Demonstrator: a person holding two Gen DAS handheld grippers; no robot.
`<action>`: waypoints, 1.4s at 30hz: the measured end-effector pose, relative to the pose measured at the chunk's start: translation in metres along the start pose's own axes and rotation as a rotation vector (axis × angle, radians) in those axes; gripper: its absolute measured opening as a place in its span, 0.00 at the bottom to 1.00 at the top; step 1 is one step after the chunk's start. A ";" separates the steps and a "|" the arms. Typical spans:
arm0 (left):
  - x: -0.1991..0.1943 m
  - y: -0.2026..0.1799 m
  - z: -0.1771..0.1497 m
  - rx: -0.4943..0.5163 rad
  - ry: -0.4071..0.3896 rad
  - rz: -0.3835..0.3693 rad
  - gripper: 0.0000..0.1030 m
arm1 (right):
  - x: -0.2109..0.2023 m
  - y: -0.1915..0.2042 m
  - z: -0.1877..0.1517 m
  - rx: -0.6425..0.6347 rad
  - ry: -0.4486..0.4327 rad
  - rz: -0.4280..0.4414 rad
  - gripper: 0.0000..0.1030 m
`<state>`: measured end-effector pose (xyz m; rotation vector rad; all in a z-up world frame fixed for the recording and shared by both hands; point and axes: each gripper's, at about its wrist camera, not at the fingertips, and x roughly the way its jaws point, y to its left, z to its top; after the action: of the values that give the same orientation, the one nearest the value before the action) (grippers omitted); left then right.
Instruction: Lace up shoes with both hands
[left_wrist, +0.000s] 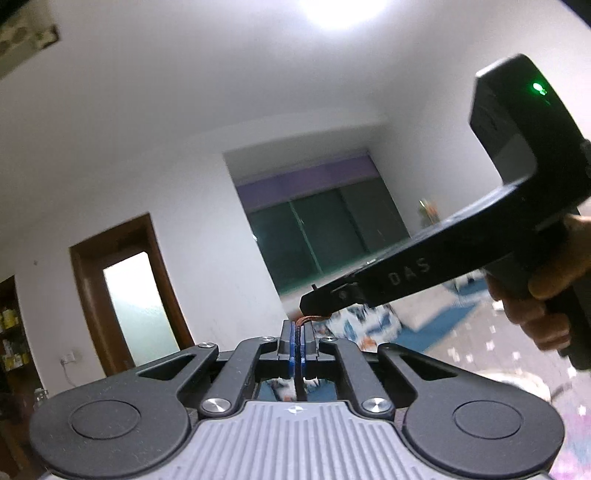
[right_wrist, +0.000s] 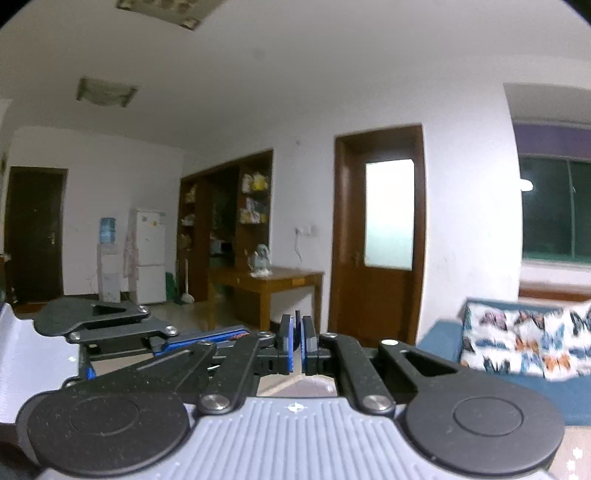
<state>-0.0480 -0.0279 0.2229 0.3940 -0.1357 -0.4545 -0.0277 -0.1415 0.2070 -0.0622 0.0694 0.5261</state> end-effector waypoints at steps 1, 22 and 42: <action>0.004 -0.002 -0.005 0.002 0.017 -0.009 0.03 | 0.002 -0.004 -0.007 0.007 0.014 -0.011 0.06; 0.031 -0.034 -0.059 0.081 0.181 -0.078 0.03 | 0.031 -0.055 -0.148 0.147 0.403 -0.151 0.24; 0.040 -0.049 -0.090 0.129 0.270 -0.119 0.03 | 0.056 -0.029 -0.186 0.166 0.465 -0.151 0.30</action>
<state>-0.0125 -0.0556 0.1223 0.5881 0.1217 -0.5064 0.0256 -0.1526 0.0183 -0.0258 0.5577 0.3449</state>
